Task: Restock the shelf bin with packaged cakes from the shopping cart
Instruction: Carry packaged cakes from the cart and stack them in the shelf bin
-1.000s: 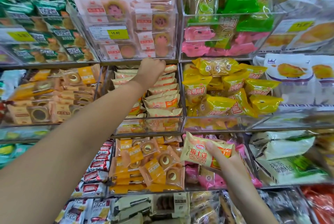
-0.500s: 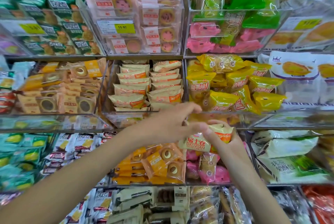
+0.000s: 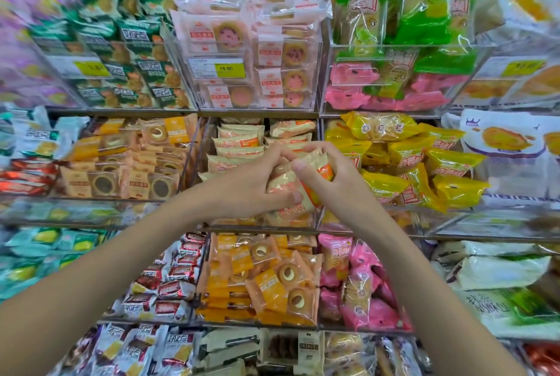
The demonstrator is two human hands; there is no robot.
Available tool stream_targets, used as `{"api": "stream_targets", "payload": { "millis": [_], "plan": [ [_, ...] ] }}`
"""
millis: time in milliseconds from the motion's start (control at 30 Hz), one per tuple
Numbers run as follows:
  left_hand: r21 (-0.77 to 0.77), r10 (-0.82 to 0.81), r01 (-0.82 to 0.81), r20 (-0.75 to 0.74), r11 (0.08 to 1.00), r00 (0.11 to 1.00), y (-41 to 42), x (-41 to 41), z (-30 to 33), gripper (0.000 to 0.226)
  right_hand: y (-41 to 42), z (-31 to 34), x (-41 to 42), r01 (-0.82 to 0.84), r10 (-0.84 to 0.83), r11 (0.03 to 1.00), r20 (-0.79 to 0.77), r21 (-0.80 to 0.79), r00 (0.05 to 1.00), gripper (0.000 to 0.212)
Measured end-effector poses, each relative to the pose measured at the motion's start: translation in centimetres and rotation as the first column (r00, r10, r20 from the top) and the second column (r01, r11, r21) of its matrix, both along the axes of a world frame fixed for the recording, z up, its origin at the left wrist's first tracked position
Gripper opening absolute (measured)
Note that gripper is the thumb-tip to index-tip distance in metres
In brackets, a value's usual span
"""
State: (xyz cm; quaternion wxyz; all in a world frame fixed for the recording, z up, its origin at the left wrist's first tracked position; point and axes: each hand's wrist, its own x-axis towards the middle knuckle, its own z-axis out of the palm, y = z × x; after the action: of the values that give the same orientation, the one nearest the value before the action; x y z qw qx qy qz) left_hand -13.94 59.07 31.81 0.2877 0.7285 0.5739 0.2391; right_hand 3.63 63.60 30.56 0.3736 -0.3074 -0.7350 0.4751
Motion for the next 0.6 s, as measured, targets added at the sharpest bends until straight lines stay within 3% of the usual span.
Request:
{"api": "stream_targets", "payload": {
  "millis": [100,200,300,400,533,600],
  "plan": [
    [0.078,0.082,-0.082,0.003,0.994,0.997,0.0,-0.4,-0.2,0.038,1.0,0.1,-0.4,-0.024,0.023,1.0,0.035,0.018,0.999,0.028],
    [0.137,0.226,-0.221,-0.02,0.966,0.974,0.8,-1.9,-0.5,0.04,1.5,-1.3,-0.2,0.138,-0.135,0.988,-0.042,0.072,0.99,0.029],
    [0.222,0.379,-0.352,-0.093,0.909,0.921,3.7,-4.4,-0.6,0.047,2.1,-4.7,0.0,0.191,-0.298,0.892,0.215,0.409,0.93,0.027],
    [0.299,0.405,-0.325,-0.262,0.897,0.876,7.4,-4.8,-0.6,0.051,2.9,-8.0,0.1,0.014,-0.394,0.742,0.419,0.67,0.818,0.026],
    [0.29,0.318,-0.207,-0.415,0.934,0.852,11.8,-3.8,-1.5,0.061,3.9,-9.9,0.9,-0.039,-0.495,0.569,0.38,0.821,0.781,0.033],
    [0.284,0.261,-0.138,-0.464,0.949,0.846,13.5,-3.6,-2.1,0.059,4.3,-10.5,0.9,-0.047,-0.527,0.535,0.377,0.843,0.762,0.034]
  ]
}}
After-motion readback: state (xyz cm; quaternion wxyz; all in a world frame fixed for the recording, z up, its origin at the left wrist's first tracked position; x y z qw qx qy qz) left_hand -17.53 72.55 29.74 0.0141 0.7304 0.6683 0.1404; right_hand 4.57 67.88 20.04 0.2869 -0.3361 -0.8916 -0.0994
